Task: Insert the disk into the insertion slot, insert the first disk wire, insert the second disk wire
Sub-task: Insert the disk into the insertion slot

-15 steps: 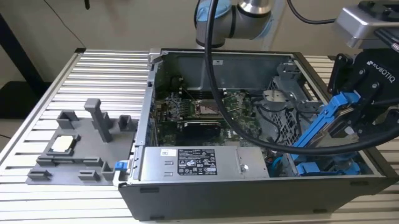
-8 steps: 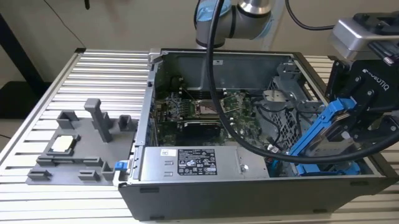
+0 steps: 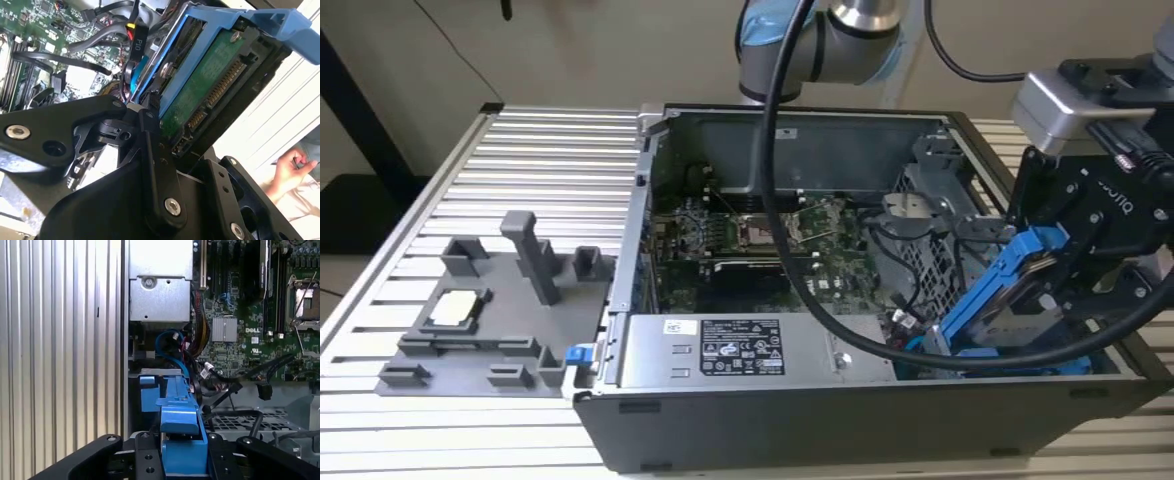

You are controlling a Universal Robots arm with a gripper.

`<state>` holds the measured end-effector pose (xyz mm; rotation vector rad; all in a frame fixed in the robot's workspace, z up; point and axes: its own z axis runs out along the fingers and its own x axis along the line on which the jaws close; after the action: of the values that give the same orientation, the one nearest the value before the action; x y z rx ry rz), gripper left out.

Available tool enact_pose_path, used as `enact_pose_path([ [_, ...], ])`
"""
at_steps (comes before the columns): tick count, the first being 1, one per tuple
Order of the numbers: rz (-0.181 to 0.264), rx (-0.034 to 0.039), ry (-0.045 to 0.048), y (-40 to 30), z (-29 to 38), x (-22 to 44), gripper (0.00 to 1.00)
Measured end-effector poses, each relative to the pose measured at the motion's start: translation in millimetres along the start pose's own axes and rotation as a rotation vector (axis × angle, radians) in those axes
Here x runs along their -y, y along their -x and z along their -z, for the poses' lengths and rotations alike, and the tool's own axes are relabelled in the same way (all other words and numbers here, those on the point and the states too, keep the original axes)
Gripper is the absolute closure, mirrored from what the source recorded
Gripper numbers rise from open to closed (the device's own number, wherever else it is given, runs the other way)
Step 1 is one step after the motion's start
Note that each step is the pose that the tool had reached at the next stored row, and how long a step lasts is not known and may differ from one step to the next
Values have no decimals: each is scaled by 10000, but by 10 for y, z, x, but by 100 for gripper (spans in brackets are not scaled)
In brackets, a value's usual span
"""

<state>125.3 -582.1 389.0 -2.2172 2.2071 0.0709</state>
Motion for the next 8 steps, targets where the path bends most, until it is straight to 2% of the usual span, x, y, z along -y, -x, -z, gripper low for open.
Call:
enact_pose_path([
  [8, 1, 0, 0, -6, -146, 4, 67],
])
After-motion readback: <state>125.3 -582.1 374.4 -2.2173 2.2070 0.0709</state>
